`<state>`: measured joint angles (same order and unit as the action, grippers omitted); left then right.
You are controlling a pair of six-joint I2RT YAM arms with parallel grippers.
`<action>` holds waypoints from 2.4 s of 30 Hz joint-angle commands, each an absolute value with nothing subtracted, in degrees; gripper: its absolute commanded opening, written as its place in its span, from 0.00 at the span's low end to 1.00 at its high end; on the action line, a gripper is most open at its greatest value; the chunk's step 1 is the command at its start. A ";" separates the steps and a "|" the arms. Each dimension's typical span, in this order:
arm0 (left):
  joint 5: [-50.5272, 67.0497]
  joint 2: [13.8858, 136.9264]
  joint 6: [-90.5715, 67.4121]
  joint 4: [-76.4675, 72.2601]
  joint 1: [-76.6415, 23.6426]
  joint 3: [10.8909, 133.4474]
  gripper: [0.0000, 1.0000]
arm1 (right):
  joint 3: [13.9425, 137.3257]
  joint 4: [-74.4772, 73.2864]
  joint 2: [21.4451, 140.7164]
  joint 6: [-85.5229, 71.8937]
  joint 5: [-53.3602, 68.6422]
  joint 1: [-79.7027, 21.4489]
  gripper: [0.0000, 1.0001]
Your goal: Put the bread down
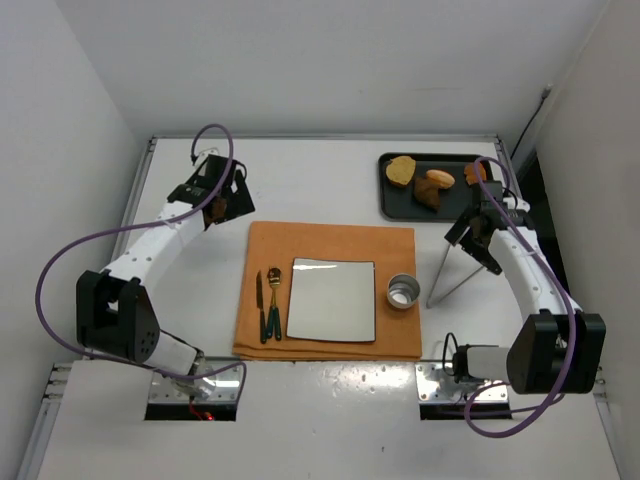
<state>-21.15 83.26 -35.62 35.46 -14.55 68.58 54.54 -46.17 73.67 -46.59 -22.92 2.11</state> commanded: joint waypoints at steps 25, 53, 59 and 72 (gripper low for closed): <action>-21.88 83.32 -35.16 34.63 -15.38 70.66 0.99 | 45.54 -38.95 69.70 -47.46 -9.69 2.20 0.99; -21.88 84.99 -34.63 34.63 -15.38 70.66 0.99 | 41.40 -26.02 85.42 -45.26 -12.12 2.29 0.96; -22.41 84.46 -34.10 34.63 -15.38 70.66 0.99 | 40.70 -22.60 88.24 -45.26 -15.47 2.29 0.90; -22.41 83.94 -34.10 34.63 -15.38 70.66 0.99 | 39.46 -15.12 89.38 -45.26 -16.25 2.81 0.79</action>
